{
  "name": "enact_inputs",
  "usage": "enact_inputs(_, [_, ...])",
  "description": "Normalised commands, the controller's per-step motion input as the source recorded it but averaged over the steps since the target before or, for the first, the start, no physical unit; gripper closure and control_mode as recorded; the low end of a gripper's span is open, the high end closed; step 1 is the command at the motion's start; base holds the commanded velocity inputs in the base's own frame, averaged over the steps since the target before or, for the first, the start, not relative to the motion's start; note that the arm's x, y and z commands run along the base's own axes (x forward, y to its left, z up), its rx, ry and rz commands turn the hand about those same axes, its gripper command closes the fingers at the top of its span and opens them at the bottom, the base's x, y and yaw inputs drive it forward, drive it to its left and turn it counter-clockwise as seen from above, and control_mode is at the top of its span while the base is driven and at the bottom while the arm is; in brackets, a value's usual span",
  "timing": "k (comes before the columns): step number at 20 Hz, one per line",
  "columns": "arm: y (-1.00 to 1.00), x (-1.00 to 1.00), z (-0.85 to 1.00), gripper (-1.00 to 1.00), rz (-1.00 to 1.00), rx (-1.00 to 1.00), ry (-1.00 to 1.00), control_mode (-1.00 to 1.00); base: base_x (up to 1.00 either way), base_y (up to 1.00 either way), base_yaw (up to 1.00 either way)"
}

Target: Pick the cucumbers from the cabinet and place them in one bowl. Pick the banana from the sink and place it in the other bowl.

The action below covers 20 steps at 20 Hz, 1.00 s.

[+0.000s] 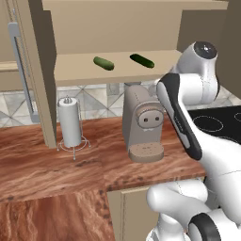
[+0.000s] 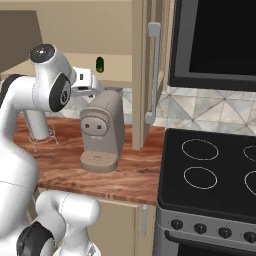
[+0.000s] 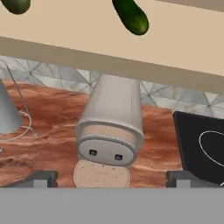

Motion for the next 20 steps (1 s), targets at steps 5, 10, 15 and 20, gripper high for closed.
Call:
enact_inputs(5, [0.0, 0.22, 0.71, -1.0, 0.06, -0.02, -0.19, -1.0, 0.0, 0.0, 0.0])
enact_inputs(10, [0.0, 0.42, 0.52, -1.0, 0.0, -0.04, -0.19, -1.0, 0.0, 0.0, 0.0])
enact_inputs(15, [-0.02, 0.56, 0.15, -1.0, -0.02, 0.02, -0.09, -1.0, 0.0, 0.0, 0.0])
enact_inputs(20, [-0.14, 0.69, -0.07, -1.0, 0.01, 0.13, 0.04, -1.0, 0.0, 0.0, 0.0])
